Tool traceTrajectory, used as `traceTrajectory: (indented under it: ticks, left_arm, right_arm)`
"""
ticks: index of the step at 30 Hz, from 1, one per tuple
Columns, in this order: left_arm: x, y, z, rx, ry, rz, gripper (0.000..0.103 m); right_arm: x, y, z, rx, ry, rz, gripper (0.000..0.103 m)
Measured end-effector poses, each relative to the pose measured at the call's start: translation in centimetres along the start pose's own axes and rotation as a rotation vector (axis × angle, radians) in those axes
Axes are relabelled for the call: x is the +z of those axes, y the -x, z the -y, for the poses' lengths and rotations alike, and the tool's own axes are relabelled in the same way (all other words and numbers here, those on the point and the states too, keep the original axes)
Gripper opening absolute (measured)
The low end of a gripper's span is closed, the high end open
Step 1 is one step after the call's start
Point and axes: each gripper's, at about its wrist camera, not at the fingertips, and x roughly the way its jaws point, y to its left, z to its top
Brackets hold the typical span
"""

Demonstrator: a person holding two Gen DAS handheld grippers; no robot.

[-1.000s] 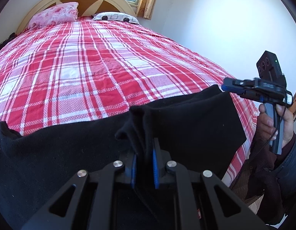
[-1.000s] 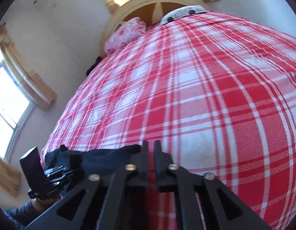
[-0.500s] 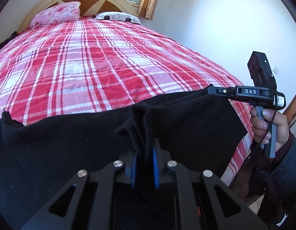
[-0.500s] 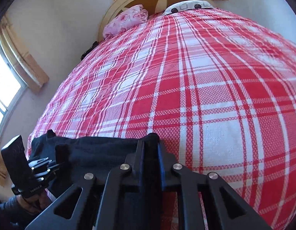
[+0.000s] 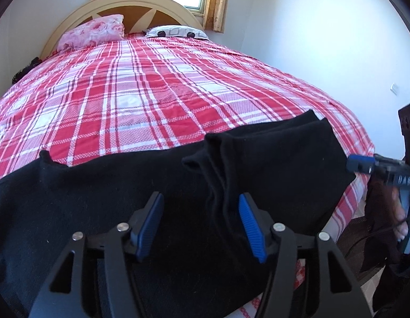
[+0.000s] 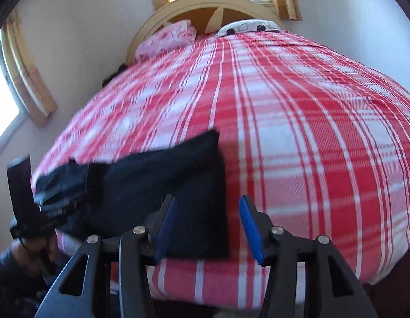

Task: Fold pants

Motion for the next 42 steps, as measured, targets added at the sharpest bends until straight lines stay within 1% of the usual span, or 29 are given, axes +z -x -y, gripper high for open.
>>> traceTrajectory:
  ticks: [3, 4, 5, 8, 10, 12, 13, 15, 16, 18, 20, 22, 23, 25, 26, 30, 32, 35, 36, 38, 39, 42]
  left_arm:
    - [-0.3, 0.0, 0.4, 0.024, -0.036, 0.002, 0.065]
    - [-0.3, 0.1, 0.5, 0.025, -0.037, 0.001, 0.065]
    - [-0.4, 0.2, 0.4, 0.021, -0.032, 0.002, 0.065]
    - [-0.4, 0.6, -0.1, 0.009, -0.005, 0.0, 0.065]
    - [-0.5, 0.6, -0.4, 0.008, 0.01, 0.002, 0.065]
    - [-0.5, 0.6, -0.4, 0.014, 0.007, -0.003, 0.066]
    - [-0.5, 0.7, -0.3, 0.021, 0.004, -0.004, 0.066]
    - [-0.5, 0.7, -0.3, 0.029, 0.007, -0.008, 0.067]
    - [-0.5, 0.8, -0.4, 0.03, 0.011, -0.009, 0.068]
    - [-0.5, 1.0, -0.7, 0.031, 0.018, -0.009, 0.068]
    - [-0.5, 1.2, -1.1, 0.04, 0.027, -0.009, 0.073]
    - [-0.7, 1.4, -1.6, 0.049, 0.044, -0.006, 0.078]
    - [-0.7, 1.5, -1.8, 0.049, 0.048, -0.004, 0.079]
    - [-0.9, 1.7, -2.3, 0.047, 0.056, -0.003, 0.079]
    - [-0.9, 1.8, -2.5, 0.047, 0.06, -0.001, 0.079]
    - [-1.2, 2.3, -3.3, 0.056, 0.067, 0.001, 0.079]
    - [-1.2, 2.7, -3.9, 0.075, 0.065, 0.002, 0.079]
    - [-1.2, 3.8, -5.5, 0.111, 0.079, 0.019, 0.079]
    - [-1.3, 4.2, -6.2, 0.123, 0.09, 0.024, 0.08]
    - [-1.6, 5.0, -7.6, 0.152, 0.112, 0.038, 0.089]
    - [-1.7, 5.4, -8.4, 0.17, 0.128, 0.047, 0.09]
    - [-2.2, 5.9, -10.1, 0.185, 0.167, 0.049, 0.091]
  right_arm:
    - [-2.5, -2.0, -1.0, -0.053, 0.044, -0.078, 0.052]
    - [-2.9, -2.1, -1.1, -0.063, 0.058, -0.051, 0.052]
    - [-3.0, -2.1, -1.3, -0.075, 0.072, -0.043, 0.052]
    - [-2.4, -1.9, -1.3, -0.087, 0.057, -0.066, 0.053]
    - [-2.0, -1.1, -1.5, -0.128, 0.057, -0.025, 0.053]
    - [-1.6, -0.1, -2.5, -0.142, 0.074, 0.033, 0.053]
    - [-1.2, 0.4, -3.2, -0.135, 0.076, 0.07, 0.053]
    - [-0.6, 0.5, -4.7, -0.09, 0.086, 0.105, 0.053]
    - [-0.5, 0.4, -5.4, -0.064, 0.096, 0.108, 0.053]
    - [-0.5, -0.8, -7.7, -0.002, 0.137, 0.082, 0.053]
    - [-0.9, -2.2, -9.6, 0.028, 0.18, 0.071, 0.053]
    - [-1.8, -3.7, -11.1, 0.024, 0.226, 0.028, 0.053]
    - [-2.6, -5.1, -11.8, -0.001, 0.257, -0.022, 0.053]
    - [-3.3, -5.3, -12.9, -0.06, 0.331, 0.014, 0.055]
    - [-3.4, -5.3, -13.1, -0.066, 0.336, 0.006, 0.055]
    - [-2.7, -4.7, -12.9, -0.039, 0.282, -0.027, 0.055]
    - [-1.9, -4.3, -13.3, -0.031, 0.282, -0.003, 0.055]
    - [-0.7, -4.5, -15.2, -0.018, 0.311, 0.024, 0.055]
    - [-0.3, -4.8, -15.6, -0.008, 0.314, 0.033, 0.055]
    - [0.3, -5.6, -16.9, 0.01, 0.326, 0.051, 0.055]
    - [0.6, -6.0, -17.5, 0.013, 0.33, 0.053, 0.055]
    - [1.1, -7.9, -19.3, 0.048, 0.342, 0.038, 0.055]
